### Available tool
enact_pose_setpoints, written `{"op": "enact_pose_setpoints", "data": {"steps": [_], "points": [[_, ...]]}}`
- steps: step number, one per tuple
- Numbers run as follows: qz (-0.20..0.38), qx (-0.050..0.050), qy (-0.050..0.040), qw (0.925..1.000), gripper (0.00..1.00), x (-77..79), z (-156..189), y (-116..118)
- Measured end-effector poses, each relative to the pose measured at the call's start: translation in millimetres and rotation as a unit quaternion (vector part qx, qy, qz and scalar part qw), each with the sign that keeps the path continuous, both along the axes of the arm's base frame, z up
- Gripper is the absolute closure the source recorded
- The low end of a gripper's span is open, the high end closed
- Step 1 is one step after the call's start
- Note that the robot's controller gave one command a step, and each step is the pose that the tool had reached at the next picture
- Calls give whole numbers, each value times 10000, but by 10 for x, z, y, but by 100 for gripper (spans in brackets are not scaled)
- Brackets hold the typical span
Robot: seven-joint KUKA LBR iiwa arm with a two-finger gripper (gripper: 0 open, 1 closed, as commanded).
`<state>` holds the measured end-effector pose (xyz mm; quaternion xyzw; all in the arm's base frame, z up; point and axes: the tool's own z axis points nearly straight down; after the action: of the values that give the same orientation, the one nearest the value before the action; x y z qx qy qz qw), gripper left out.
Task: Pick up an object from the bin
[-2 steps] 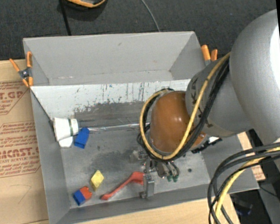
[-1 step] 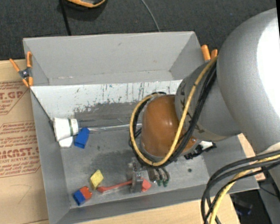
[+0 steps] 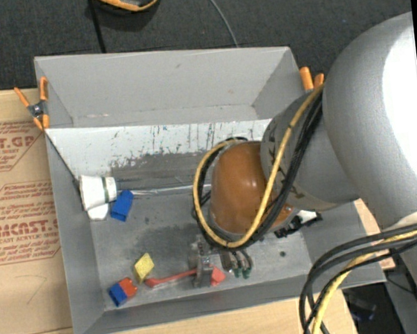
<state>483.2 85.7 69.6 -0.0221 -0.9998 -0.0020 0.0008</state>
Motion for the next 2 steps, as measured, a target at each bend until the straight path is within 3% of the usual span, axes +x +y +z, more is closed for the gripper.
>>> {"op": "enact_pose_setpoints", "data": {"steps": [2], "points": [[-1, -6, 40, 10000, 100, -24, 248, -5]]}}
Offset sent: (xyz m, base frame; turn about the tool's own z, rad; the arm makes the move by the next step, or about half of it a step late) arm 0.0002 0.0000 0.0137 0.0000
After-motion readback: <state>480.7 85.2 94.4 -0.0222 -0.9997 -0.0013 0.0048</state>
